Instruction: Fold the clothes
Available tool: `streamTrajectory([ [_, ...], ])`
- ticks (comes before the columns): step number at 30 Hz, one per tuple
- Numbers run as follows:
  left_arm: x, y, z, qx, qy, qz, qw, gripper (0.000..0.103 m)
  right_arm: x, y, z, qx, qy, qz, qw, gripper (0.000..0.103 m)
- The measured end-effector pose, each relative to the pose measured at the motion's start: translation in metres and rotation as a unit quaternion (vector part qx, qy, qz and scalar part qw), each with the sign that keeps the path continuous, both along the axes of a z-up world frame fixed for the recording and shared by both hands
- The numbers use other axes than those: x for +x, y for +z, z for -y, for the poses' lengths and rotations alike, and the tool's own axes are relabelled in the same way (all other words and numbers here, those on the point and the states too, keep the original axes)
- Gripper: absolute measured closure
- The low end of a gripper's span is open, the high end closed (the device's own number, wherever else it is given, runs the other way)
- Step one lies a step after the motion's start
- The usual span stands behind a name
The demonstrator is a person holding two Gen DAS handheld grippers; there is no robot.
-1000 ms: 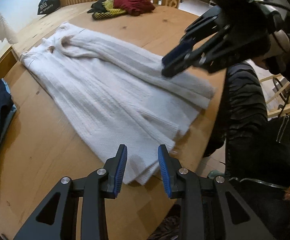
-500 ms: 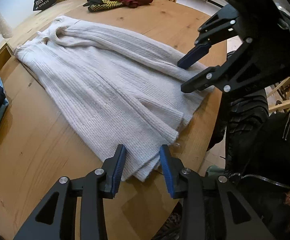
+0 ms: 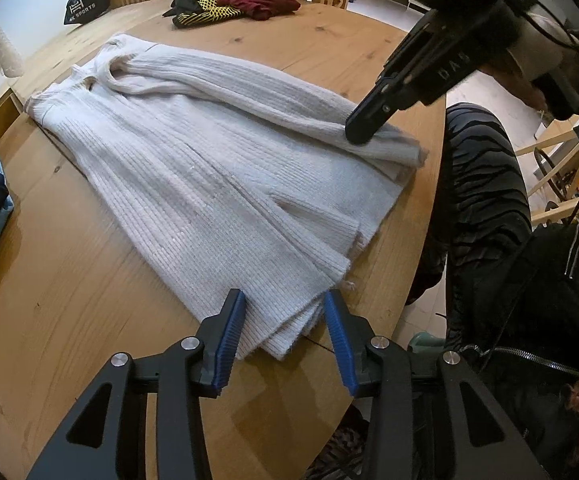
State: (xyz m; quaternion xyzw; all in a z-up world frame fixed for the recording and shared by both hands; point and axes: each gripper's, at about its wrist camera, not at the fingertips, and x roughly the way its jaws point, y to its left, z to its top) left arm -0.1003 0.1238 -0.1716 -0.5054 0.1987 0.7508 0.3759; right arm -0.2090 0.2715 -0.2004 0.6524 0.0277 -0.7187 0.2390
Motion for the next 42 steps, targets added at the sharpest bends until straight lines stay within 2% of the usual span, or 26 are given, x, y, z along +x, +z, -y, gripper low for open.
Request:
streamTrajectory([
  [2, 0.000, 0.000, 0.000, 0.000, 0.000, -0.001, 1.0000, 0.063, 0.002, 0.005, 0.009, -0.012, 0.007, 0.004, 1.000, 0.096],
  [6, 0.004, -0.001, -0.002, -0.001, -0.002, -0.002, 1.0000, 0.063, -0.004, 0.016, 0.009, -0.086, -0.015, 0.026, 0.996, 0.096],
  [8, 0.005, 0.000, -0.002, -0.001, -0.004, -0.002, 1.0000, 0.063, -0.004, 0.015, 0.010, -0.068, -0.016, 0.015, 0.997, 0.096],
  [11, 0.005, 0.001, -0.002, 0.000, -0.005, -0.002, 1.0000, 0.063, -0.009, 0.000, 0.015, -0.104, -0.021, 0.054, 0.993, 0.095],
  [14, 0.005, 0.001, -0.001, 0.002, -0.003, -0.001, 1.0000, 0.063, -0.003, -0.022, 0.028, -0.082, -0.011, 0.066, 0.994, 0.095],
  [16, 0.006, 0.001, -0.001, 0.001, -0.001, -0.001, 1.0000, 0.063, -0.001, -0.023, 0.031, -0.075, -0.008, 0.069, 0.995, 0.095],
  [17, 0.006, 0.001, 0.000, 0.000, -0.001, -0.001, 1.0000, 0.063, 0.002, -0.020, 0.032, -0.063, 0.001, 0.071, 0.995, 0.089],
  [18, 0.007, 0.002, 0.001, -0.002, 0.000, 0.000, 1.0000, 0.063, 0.005, -0.016, 0.032, -0.052, 0.011, 0.073, 0.996, 0.074],
  [20, 0.006, 0.006, 0.003, -0.001, 0.005, 0.001, 1.0000, 0.063, 0.009, 0.001, 0.032, -0.070, 0.031, 0.069, 0.995, 0.065],
  [22, 0.004, 0.012, 0.008, 0.005, 0.013, -0.001, 0.9999, 0.063, 0.006, 0.017, 0.028, -0.079, 0.037, 0.032, 0.996, 0.065],
  [25, 0.001, 0.022, 0.016, 0.011, 0.029, -0.012, 0.9994, 0.063, -0.008, 0.022, 0.014, -0.043, 0.022, -0.046, 0.998, 0.065],
  [28, -0.006, 0.032, 0.025, 0.011, 0.048, -0.022, 0.9985, 0.063, -0.022, 0.027, -0.001, -0.005, 0.006, -0.124, 0.992, 0.065],
  [31, -0.016, 0.033, 0.028, 0.004, 0.063, -0.024, 0.9977, 0.063, -0.025, -0.006, 0.014, 0.012, 0.012, -0.115, 0.993, 0.065],
  [34, -0.024, 0.026, 0.022, -0.006, 0.057, -0.027, 0.9980, 0.063, -0.015, -0.011, 0.024, 0.038, 0.030, -0.152, 0.987, 0.063],
  [38, -0.033, 0.022, 0.009, -0.019, 0.037, -0.047, 0.9980, 0.063, -0.005, 0.003, 0.003, -0.019, 0.004, -0.152, 0.988, 0.063],
  [42, -0.044, 0.015, -0.006, -0.017, 0.005, -0.041, 0.9990, 0.063, 0.002, 0.004, 0.007, -0.031, -0.012, -0.149, 0.988, 0.063],
])
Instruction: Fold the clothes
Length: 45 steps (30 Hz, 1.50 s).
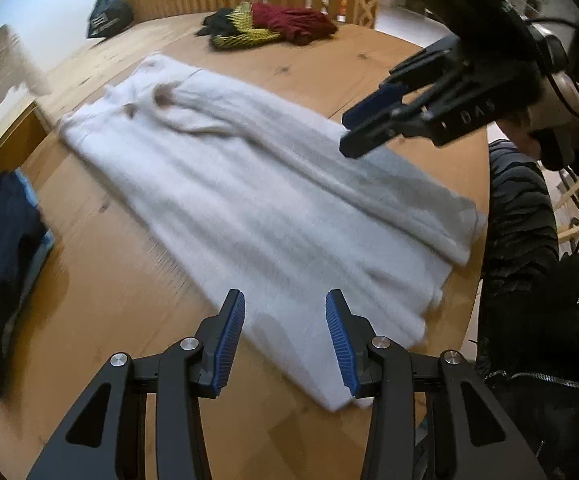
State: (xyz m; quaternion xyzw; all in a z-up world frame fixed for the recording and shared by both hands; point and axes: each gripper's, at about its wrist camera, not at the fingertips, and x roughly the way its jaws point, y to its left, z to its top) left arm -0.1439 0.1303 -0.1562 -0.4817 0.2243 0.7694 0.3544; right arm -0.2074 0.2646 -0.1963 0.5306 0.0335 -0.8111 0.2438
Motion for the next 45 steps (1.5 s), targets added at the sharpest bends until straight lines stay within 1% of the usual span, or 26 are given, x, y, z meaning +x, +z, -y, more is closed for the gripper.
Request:
streamTrajectory([
  [1, 0.000, -0.005, -0.004, -0.008, -0.007, 0.006, 0.9999, 0.063, -0.002, 0.001, -0.003, 0.002, 0.000, 0.007, 1.000, 0.063],
  [3, 0.000, -0.011, -0.010, -0.020, -0.014, 0.014, 0.9996, 0.060, -0.006, -0.007, 0.003, 0.007, 0.004, 0.006, 1.000, 0.063],
  [6, 0.002, -0.011, -0.010, -0.017, -0.008, 0.018, 0.9997, 0.060, -0.005, -0.006, 0.013, 0.022, 0.029, 0.008, 0.999, 0.061],
  [7, 0.001, -0.009, -0.008, -0.014, -0.004, 0.023, 0.9996, 0.060, -0.006, -0.004, 0.013, 0.018, 0.034, 0.014, 0.999, 0.061],
  [9, 0.000, -0.002, -0.004, 0.004, 0.008, 0.036, 0.9993, 0.059, -0.017, 0.003, -0.005, -0.032, 0.016, 0.023, 0.999, 0.061],
  [11, -0.002, 0.007, -0.003, 0.027, 0.010, 0.043, 0.9987, 0.058, -0.030, 0.011, -0.028, -0.086, -0.014, 0.026, 0.996, 0.061],
  [12, -0.005, 0.012, -0.005, 0.037, 0.010, 0.046, 0.9982, 0.057, -0.034, 0.013, -0.041, -0.102, -0.031, 0.024, 0.994, 0.061],
  [15, -0.028, 0.019, -0.011, 0.050, 0.029, 0.057, 0.9967, 0.056, -0.046, 0.010, -0.064, -0.124, -0.060, 0.025, 0.990, 0.061],
  [17, -0.051, 0.023, -0.016, 0.055, 0.049, 0.060, 0.9955, 0.056, -0.042, 0.003, -0.070, -0.140, -0.060, 0.034, 0.988, 0.061],
  [18, -0.065, 0.025, -0.018, 0.051, 0.060, 0.053, 0.9955, 0.056, -0.039, 0.001, -0.070, -0.141, -0.055, 0.036, 0.988, 0.061],
  [20, -0.084, 0.029, -0.021, 0.039, 0.076, 0.031, 0.9959, 0.055, -0.039, -0.001, -0.063, -0.131, -0.043, 0.035, 0.990, 0.061],
  [22, -0.100, 0.032, -0.023, 0.029, 0.077, 0.018, 0.9964, 0.055, -0.033, 0.002, -0.056, -0.119, -0.029, 0.029, 0.992, 0.061],
  [25, -0.103, 0.033, -0.018, 0.020, 0.077, 0.005, 0.9968, 0.054, -0.023, 0.004, -0.048, -0.099, -0.014, 0.015, 0.995, 0.061],
  [27, -0.091, 0.031, -0.008, 0.015, 0.078, 0.001, 0.9968, 0.049, -0.017, 0.005, -0.042, -0.085, -0.005, 0.006, 0.996, 0.061],
  [30, -0.072, 0.023, 0.010, 0.012, 0.078, 0.005, 0.9969, 0.049, -0.008, 0.006, -0.032, -0.063, 0.008, -0.009, 0.998, 0.061],
  [32, -0.054, 0.017, 0.017, 0.010, 0.068, 0.006, 0.9976, 0.049, -0.002, 0.007, -0.026, -0.049, 0.017, -0.018, 0.998, 0.061],
  [34, -0.040, 0.009, 0.014, 0.007, 0.045, 0.004, 0.9990, 0.049, 0.004, 0.008, -0.020, -0.035, 0.026, -0.028, 0.999, 0.061],
  [36, -0.026, 0.002, 0.009, 0.003, 0.017, 0.002, 0.9998, 0.046, 0.008, 0.003, -0.011, -0.007, 0.038, -0.032, 0.999, 0.060],
  [38, -0.017, -0.010, 0.002, -0.007, 0.000, 0.014, 0.9999, 0.046, 0.012, -0.004, -0.002, 0.025, 0.049, -0.035, 0.998, 0.059],
  [39, -0.014, -0.014, -0.002, -0.009, 0.000, 0.009, 0.9999, 0.042, 0.014, -0.008, 0.002, 0.041, 0.055, -0.037, 0.997, 0.056],
  [40, -0.011, -0.015, -0.004, -0.005, 0.003, 0.007, 1.0000, 0.041, 0.015, -0.010, 0.004, 0.052, 0.059, -0.038, 0.996, 0.053],
  [41, -0.010, -0.015, -0.005, 0.001, 0.008, 0.014, 0.9999, 0.041, 0.015, -0.011, 0.004, 0.060, 0.061, -0.038, 0.996, 0.053],
  [43, -0.009, -0.015, -0.007, 0.010, 0.016, 0.028, 0.9994, 0.041, 0.012, -0.012, 0.000, 0.074, 0.057, -0.026, 0.995, 0.052],
  [45, -0.004, -0.015, -0.011, 0.015, 0.016, 0.034, 0.9992, 0.040, 0.009, -0.011, -0.007, 0.090, 0.059, -0.014, 0.994, 0.050],
])
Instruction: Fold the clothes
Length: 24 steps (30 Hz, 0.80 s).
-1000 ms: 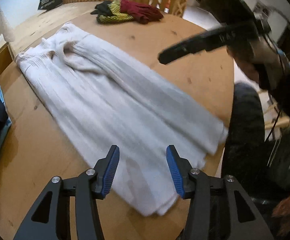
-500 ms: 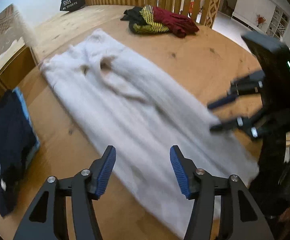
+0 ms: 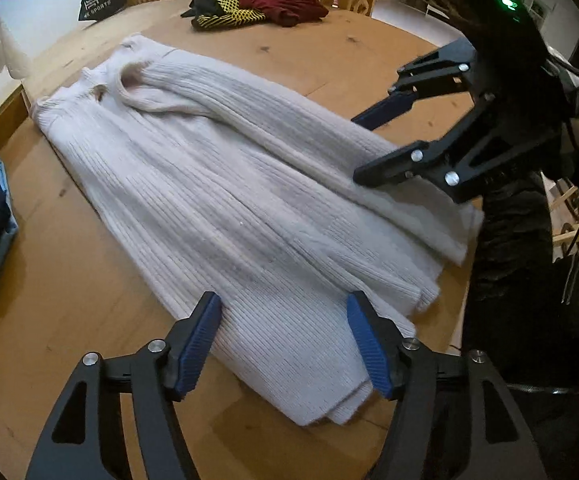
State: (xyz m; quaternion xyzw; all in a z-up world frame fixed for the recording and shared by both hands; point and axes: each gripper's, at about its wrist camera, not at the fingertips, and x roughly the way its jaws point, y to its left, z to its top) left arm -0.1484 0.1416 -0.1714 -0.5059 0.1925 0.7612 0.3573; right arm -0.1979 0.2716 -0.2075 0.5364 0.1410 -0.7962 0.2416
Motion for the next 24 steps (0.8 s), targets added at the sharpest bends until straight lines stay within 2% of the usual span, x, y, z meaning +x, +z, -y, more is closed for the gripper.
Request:
streamTrajectory([
  [2, 0.009, 0.001, -0.010, -0.004, -0.018, 0.004, 0.9998, 0.036, -0.015, 0.012, -0.008, -0.022, -0.002, 0.003, 1.000, 0.049],
  [6, 0.000, 0.014, -0.011, -0.001, -0.032, 0.015, 0.9994, 0.036, -0.051, 0.042, -0.023, -0.090, -0.009, 0.005, 0.996, 0.049],
  [11, -0.085, 0.063, 0.029, 0.003, 0.045, -0.056, 0.9974, 0.036, -0.104, 0.078, -0.043, -0.164, -0.025, -0.002, 0.986, 0.049],
  [13, -0.136, 0.078, 0.050, 0.005, 0.084, -0.085, 0.9929, 0.036, -0.150, 0.087, -0.050, -0.164, -0.054, -0.034, 0.984, 0.065],
  [14, -0.156, 0.082, 0.061, 0.010, 0.104, -0.092, 0.9902, 0.038, -0.177, 0.087, -0.053, -0.166, -0.068, -0.043, 0.983, 0.081],
  [16, -0.205, 0.087, 0.085, 0.036, 0.143, -0.085, 0.9854, 0.038, -0.233, 0.080, -0.056, -0.169, -0.095, -0.044, 0.980, 0.084],
  [17, -0.227, 0.086, 0.093, 0.039, 0.156, -0.088, 0.9831, 0.043, -0.256, 0.073, -0.055, -0.169, -0.106, -0.039, 0.979, 0.088],
  [19, -0.271, 0.078, 0.100, 0.017, 0.171, -0.092, 0.9808, 0.058, -0.300, 0.059, -0.054, -0.171, -0.127, -0.029, 0.977, 0.093],
  [20, -0.287, 0.074, 0.101, 0.013, 0.173, -0.089, 0.9808, 0.074, -0.321, 0.049, -0.051, -0.171, -0.135, -0.022, 0.976, 0.094],
  [21, -0.299, 0.070, 0.101, 0.012, 0.173, -0.085, 0.9811, 0.085, -0.340, 0.041, -0.049, -0.170, -0.142, -0.019, 0.975, 0.094],
  [24, -0.335, 0.057, 0.101, 0.009, 0.174, -0.071, 0.9821, 0.093, -0.373, 0.027, -0.039, -0.163, -0.142, -0.025, 0.976, 0.094],
])
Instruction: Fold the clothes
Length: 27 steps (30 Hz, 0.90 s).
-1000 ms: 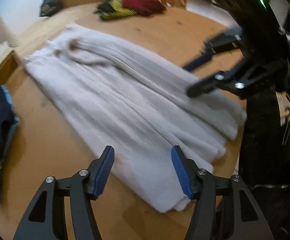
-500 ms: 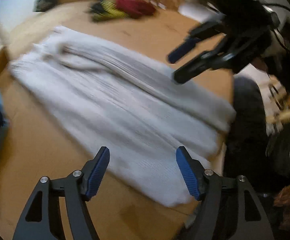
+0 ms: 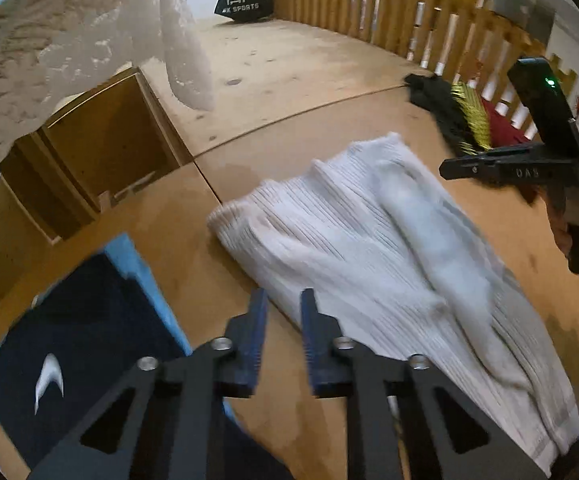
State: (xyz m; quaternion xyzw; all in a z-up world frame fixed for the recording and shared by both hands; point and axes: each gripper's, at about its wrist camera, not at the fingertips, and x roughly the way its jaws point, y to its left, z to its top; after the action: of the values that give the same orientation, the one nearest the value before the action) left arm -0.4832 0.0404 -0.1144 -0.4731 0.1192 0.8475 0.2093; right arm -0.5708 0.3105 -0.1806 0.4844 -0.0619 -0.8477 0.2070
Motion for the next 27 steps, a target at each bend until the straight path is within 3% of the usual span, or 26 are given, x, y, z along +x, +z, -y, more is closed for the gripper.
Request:
streamTrajectory([
  [5, -0.041, -0.020, -0.011, -0.001, -0.001, 0.019, 0.9998, 0.093, -0.027, -0.005, 0.018, 0.017, 0.019, -0.004, 1.000, 0.094],
  [11, -0.067, -0.043, -0.021, -0.033, 0.019, 0.043, 0.9983, 0.092, -0.043, -0.019, 0.035, 0.055, 0.030, 0.017, 0.998, 0.094],
  [17, -0.071, -0.049, -0.020, -0.072, 0.029, 0.045, 0.9960, 0.091, -0.047, -0.020, 0.023, 0.111, -0.010, 0.025, 0.993, 0.100],
  [19, -0.072, -0.044, -0.018, -0.056, 0.033, 0.044, 0.9969, 0.091, -0.047, -0.015, 0.022, 0.102, -0.002, 0.028, 0.994, 0.099],
  [22, -0.068, -0.027, -0.020, -0.020, 0.017, 0.012, 0.9996, 0.091, -0.045, 0.003, 0.016, 0.034, 0.010, 0.008, 0.999, 0.099],
  [23, -0.068, -0.025, -0.021, -0.016, 0.014, 0.007, 0.9998, 0.086, -0.043, 0.010, 0.014, 0.009, 0.013, -0.003, 1.000, 0.098],
  [27, -0.078, -0.035, -0.028, -0.041, 0.012, 0.018, 0.9989, 0.084, -0.039, 0.005, 0.019, 0.035, 0.021, 0.008, 0.999, 0.096],
])
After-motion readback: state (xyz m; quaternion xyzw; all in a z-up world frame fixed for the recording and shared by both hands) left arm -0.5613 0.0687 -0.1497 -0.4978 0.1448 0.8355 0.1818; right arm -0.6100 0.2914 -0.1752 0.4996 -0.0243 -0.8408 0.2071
